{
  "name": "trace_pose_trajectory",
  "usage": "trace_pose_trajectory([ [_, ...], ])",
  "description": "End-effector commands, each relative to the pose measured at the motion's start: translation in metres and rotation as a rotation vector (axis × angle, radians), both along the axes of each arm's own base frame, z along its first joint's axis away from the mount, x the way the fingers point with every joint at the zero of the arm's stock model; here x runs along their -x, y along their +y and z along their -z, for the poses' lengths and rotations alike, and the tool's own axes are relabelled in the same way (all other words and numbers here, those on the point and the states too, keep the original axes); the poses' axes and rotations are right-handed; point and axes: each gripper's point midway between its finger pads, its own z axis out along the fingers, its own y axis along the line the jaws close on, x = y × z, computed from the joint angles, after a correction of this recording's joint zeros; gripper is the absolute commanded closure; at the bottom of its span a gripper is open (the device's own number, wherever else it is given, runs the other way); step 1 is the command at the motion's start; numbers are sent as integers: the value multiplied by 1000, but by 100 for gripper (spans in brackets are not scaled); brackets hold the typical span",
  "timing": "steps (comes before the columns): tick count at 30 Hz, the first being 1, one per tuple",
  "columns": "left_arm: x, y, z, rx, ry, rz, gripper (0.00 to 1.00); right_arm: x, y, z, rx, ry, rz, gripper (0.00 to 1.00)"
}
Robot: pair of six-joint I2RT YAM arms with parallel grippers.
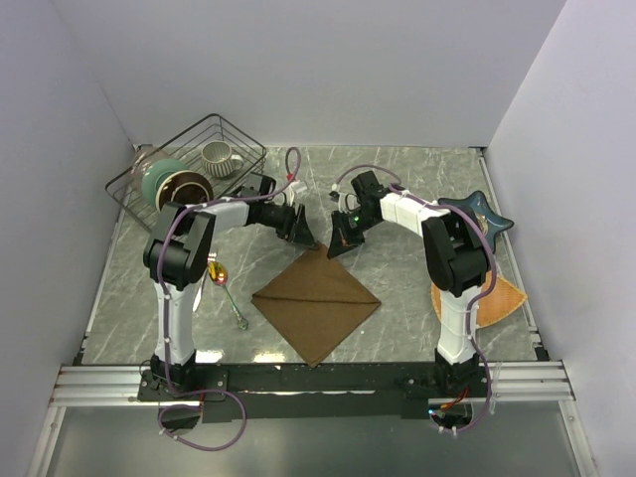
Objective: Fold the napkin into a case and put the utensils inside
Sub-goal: Pick up the upper triangle-folded napkin from the center of the board.
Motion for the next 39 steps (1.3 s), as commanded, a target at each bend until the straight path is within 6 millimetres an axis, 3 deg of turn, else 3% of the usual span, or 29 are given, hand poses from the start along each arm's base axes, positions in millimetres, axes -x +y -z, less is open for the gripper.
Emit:
trace_pose_trajectory([
  [1,16,-12,-11,107,25,76,28,-6,6,-22,-29,-93,-26,100],
  [13,15,-12,18,44,63,26,29,4,14,-37,-75,-140,-78,100],
  [18,17,-10,9,41,7,77,32,7,15,-39,-69,-167,-100,100],
  [22,13,-7,-4,32,-165,196,38,8,16,-39,-65,-175,-111,100],
  [27,23,-1,-7,20,-227,294,47,7,17,-40,-69,-183,-112,100],
  [33,29,-6,-6,32,-219,317,45,7,18,-43,-75,-190,-115,100],
  [39,23,-14,-11,49,-231,279,40,8,19,-45,-83,-193,-118,100],
])
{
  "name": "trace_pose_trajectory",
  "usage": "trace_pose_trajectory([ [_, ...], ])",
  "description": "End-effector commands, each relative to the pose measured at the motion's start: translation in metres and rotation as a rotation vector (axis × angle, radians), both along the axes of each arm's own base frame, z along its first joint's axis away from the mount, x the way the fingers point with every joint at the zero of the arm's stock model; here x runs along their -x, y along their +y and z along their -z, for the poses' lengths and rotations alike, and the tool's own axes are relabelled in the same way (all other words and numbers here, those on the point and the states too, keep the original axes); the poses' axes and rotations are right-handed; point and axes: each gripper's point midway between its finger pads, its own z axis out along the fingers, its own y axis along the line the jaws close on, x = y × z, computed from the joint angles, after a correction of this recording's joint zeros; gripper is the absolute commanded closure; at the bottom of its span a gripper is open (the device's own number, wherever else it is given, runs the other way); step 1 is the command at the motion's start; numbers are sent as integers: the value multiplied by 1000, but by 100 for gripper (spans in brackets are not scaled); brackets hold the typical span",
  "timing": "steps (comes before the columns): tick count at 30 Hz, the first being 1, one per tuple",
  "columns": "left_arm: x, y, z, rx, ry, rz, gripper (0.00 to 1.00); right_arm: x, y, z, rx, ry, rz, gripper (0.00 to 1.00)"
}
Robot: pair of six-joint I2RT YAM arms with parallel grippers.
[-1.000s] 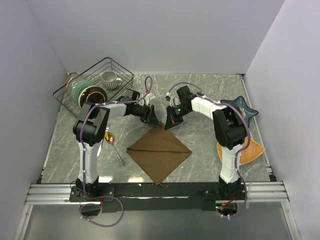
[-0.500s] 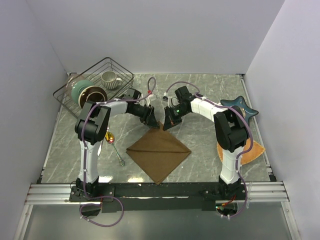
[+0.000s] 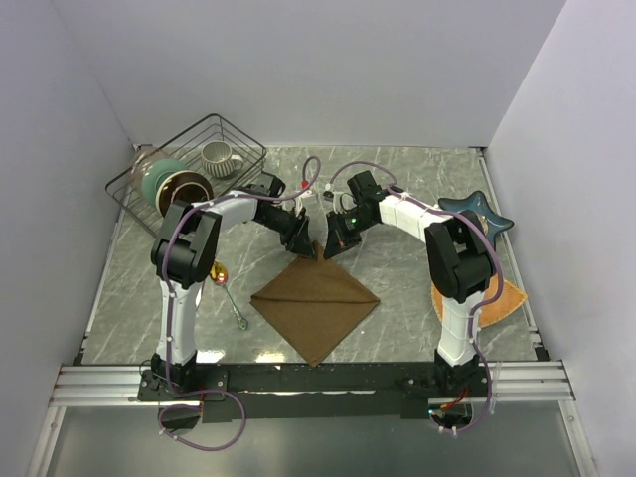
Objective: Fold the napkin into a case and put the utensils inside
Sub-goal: Pick up the upper triangle-folded napkin from the center of the board.
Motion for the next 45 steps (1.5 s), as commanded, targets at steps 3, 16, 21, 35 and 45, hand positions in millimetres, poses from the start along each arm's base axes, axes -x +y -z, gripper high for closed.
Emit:
trace_pose_trajectory([
  [3,-1,-12,-20,76,-51,28,45,-2,9,-29,-56,-89,-29,100],
  [16,10,-11,-30,112,-38,57,80,-3,4,-33,-37,-106,-21,83],
  [21,18,-7,-34,120,-64,73,97,-2,-33,-33,6,-107,17,41],
  [35,19,3,-54,201,-142,104,99,63,-81,15,60,-37,-181,15],
  [45,12,11,-46,187,-115,95,99,78,-79,22,-11,32,-258,14],
])
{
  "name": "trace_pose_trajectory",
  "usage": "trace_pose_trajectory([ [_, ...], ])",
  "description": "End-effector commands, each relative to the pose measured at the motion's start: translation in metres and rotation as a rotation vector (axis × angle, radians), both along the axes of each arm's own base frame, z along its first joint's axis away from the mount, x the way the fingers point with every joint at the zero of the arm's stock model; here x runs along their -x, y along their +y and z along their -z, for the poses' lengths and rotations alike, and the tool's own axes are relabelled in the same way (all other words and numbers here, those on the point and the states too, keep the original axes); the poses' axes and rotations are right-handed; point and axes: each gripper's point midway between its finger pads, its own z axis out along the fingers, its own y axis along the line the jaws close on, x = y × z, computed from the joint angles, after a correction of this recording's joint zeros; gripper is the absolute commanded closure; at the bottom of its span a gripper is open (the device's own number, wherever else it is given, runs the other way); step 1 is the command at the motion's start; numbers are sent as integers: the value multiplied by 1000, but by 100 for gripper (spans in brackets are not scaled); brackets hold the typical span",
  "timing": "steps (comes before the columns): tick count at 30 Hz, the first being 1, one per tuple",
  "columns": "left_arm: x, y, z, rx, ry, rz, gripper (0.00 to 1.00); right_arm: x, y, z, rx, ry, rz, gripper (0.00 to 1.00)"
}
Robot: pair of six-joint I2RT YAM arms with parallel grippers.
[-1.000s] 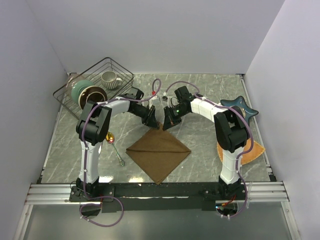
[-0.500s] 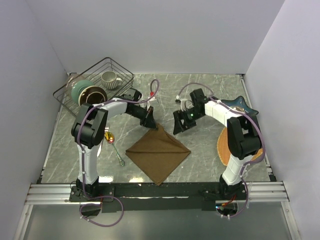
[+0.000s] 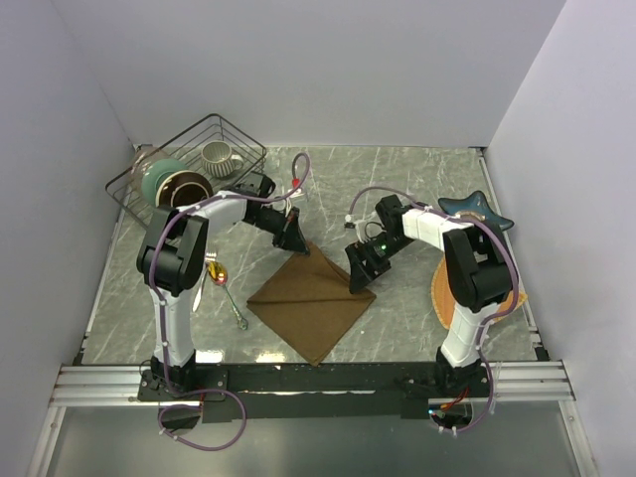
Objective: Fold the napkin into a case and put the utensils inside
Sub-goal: Pick up the upper triangle-folded napkin from the center of the board.
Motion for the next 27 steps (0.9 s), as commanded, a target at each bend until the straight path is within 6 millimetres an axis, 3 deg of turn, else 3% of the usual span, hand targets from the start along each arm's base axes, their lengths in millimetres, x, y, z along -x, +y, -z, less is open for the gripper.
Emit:
trace_pose_trajectory([
  [1,-7,-2,-13,77,-50,37,99,4,3,-4,-49,17,-48,14],
  [3,-7,0,-13,81,-48,35,99,4,2,-2,-47,17,-52,16],
  [9,-7,2,-17,98,-48,38,99,2,-1,15,-18,72,-39,42],
  [13,-6,4,-20,106,-52,42,99,-5,-4,19,-17,94,-16,52],
  [16,-7,5,-24,114,-59,43,99,-6,-4,21,-15,109,-17,52],
  [18,-6,5,-27,122,-61,46,99,-5,-5,25,-9,128,-15,43],
  [21,-6,5,-31,136,-71,53,99,-4,-5,30,-2,159,-15,39],
  [27,-3,5,-41,153,-90,65,99,-4,-5,36,3,207,-18,39],
])
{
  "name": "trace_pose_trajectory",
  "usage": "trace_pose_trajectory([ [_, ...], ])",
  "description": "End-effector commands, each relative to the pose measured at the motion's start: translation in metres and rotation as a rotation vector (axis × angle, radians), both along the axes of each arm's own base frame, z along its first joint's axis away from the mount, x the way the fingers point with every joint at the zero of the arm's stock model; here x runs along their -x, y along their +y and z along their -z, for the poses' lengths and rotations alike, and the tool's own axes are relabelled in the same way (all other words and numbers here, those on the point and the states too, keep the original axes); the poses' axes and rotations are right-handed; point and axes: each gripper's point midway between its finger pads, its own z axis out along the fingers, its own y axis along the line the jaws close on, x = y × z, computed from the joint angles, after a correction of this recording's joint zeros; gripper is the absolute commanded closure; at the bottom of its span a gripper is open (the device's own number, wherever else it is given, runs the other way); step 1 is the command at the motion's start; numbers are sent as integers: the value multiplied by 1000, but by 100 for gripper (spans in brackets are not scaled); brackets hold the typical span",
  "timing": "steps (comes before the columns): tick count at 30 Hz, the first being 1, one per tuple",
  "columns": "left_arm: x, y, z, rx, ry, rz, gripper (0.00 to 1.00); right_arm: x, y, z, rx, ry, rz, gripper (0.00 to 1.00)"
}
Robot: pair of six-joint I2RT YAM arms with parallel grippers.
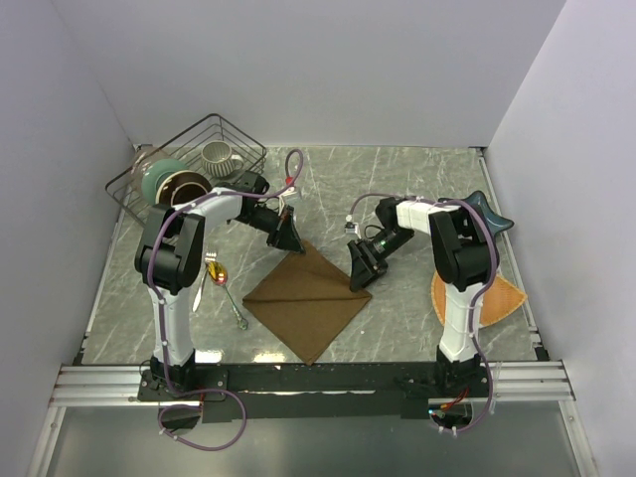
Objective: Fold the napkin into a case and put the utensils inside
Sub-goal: Pick up the upper triangle-folded napkin from the center of the board, then turn over the upper triangle folded napkin at the center of the board.
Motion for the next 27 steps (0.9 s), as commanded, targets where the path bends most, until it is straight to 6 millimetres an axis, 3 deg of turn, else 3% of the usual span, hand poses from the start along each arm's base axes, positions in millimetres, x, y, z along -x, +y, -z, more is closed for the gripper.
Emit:
trace_pose_trajectory([
  [1,-5,-5,-33,112,-97,39,99,-7,-11,28,67,-34,-47,39],
  [7,-5,-5,-36,112,-92,31,99,-5,-11,27,55,-26,-58,50],
  [13,-11,-3,-34,108,-85,13,99,4,-12,22,34,-33,-84,49],
  [17,-13,-4,-37,109,-81,7,99,3,-13,20,38,-49,-81,55],
  [20,-13,-4,-40,110,-86,5,99,1,-14,17,42,-73,-81,74],
  [21,-13,-4,-42,109,-90,5,99,0,-14,15,42,-88,-81,89],
  [22,-12,-3,-44,109,-92,8,99,0,-14,14,42,-95,-78,96],
  [23,-10,-2,-46,108,-91,9,99,-2,-14,9,43,-119,-79,100],
  [27,-5,4,-55,98,-104,24,99,-11,-16,-8,62,-195,-74,100],
])
